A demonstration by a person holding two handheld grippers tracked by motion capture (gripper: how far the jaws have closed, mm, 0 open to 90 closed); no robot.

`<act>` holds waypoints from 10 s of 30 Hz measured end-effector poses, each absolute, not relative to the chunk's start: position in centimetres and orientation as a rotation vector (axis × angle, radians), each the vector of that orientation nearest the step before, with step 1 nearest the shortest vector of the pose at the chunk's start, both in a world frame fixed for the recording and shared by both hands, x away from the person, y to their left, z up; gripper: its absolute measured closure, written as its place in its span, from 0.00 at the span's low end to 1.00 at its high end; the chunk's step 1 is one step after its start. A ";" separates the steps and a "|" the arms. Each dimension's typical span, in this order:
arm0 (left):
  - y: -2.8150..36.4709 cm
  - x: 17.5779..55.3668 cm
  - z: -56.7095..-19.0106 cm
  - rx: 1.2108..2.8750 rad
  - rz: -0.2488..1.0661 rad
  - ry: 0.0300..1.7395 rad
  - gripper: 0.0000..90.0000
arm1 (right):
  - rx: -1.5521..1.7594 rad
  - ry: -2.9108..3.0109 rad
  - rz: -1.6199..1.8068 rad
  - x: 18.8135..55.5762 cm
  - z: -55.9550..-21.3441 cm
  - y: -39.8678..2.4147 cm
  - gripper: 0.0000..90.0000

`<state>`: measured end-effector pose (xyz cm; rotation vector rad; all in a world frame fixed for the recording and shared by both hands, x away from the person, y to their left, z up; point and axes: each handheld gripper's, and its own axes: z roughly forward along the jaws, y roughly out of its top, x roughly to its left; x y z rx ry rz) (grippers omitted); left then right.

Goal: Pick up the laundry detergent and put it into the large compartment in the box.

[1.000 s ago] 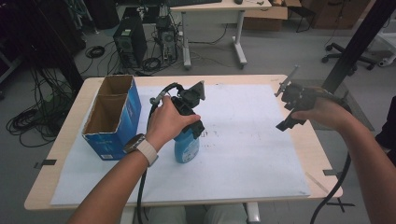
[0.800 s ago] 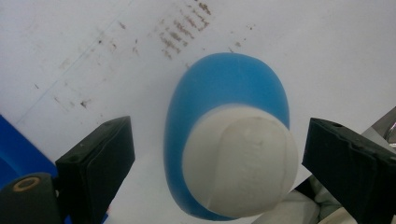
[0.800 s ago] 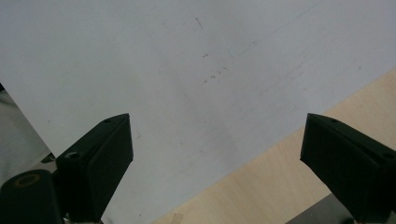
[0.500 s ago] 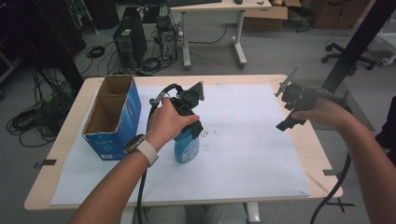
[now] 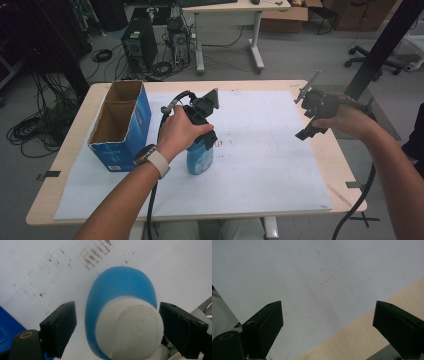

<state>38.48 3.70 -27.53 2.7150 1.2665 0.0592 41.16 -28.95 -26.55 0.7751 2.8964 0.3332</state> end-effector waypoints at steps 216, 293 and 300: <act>25.2 42.1 -26.4 2.198 0.324 2.027 0.42 | 0.775 2.908 0.320 41.9 -26.6 -28.0 0.11; 25.8 42.0 -26.0 2.179 0.273 2.025 0.31 | 0.755 2.914 0.319 41.5 -26.7 -27.7 0.11; 25.6 41.9 -25.1 2.189 0.278 2.011 0.28 | 0.757 2.914 0.316 41.4 -26.6 -27.7 0.11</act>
